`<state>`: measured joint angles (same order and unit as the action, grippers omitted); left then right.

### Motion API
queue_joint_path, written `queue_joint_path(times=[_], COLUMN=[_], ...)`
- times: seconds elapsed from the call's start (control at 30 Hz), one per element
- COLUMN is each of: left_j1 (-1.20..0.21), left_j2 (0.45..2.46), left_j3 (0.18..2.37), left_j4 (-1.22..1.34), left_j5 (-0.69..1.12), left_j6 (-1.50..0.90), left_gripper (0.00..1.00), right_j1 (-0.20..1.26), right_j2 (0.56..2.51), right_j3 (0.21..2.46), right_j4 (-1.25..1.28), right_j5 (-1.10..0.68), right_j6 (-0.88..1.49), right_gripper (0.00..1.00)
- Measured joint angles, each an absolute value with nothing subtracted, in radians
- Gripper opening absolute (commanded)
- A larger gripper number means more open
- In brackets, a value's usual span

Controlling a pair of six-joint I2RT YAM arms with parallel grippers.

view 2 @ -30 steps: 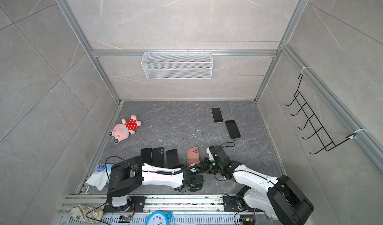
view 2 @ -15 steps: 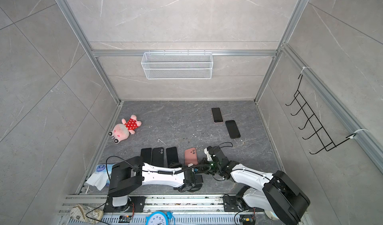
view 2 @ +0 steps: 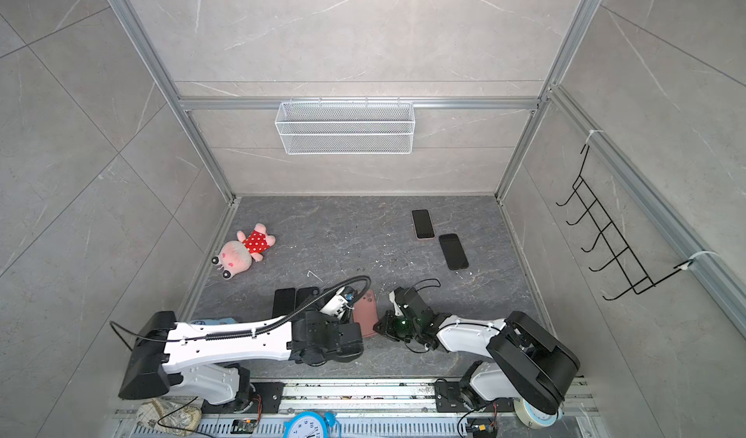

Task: Take the phone out of the phone case
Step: Move the phone to the center of the table, then place the phone case at the center of the table.

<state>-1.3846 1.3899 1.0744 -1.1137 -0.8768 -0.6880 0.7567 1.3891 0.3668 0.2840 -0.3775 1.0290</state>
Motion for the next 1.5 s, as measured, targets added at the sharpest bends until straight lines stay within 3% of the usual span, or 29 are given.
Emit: queue_joint_path(times=[0.47,1.0,1.13,1.4,1.5], left_j1=[-1.295,-1.262,-1.262,-1.262,-1.262], left_j2=[1.061,1.034,1.023,1.024,1.025], left_j3=[0.962,0.962,0.962,0.962,0.963], left_j4=[-0.981,-0.925,-0.900,-0.863,-0.858], left_j5=[-0.793,-0.775,-0.764,-0.743,-0.732], left_j6=[-0.769,-0.751,-0.746,-0.733,-0.733], left_gripper=[0.90,0.91,0.91,0.91,0.91], right_j1=[0.850,0.995,1.003,1.004,1.004], right_j2=[1.502,1.645,1.656,1.656,1.657], right_j3=[0.445,0.542,0.561,0.623,0.642], right_j4=[0.353,0.443,0.430,0.330,0.298], right_j5=[-0.233,-0.108,-0.096,-0.067,-0.066], right_j6=[1.067,1.187,1.190,1.167,1.153], right_gripper=[0.00,0.00,0.08,0.14,0.34])
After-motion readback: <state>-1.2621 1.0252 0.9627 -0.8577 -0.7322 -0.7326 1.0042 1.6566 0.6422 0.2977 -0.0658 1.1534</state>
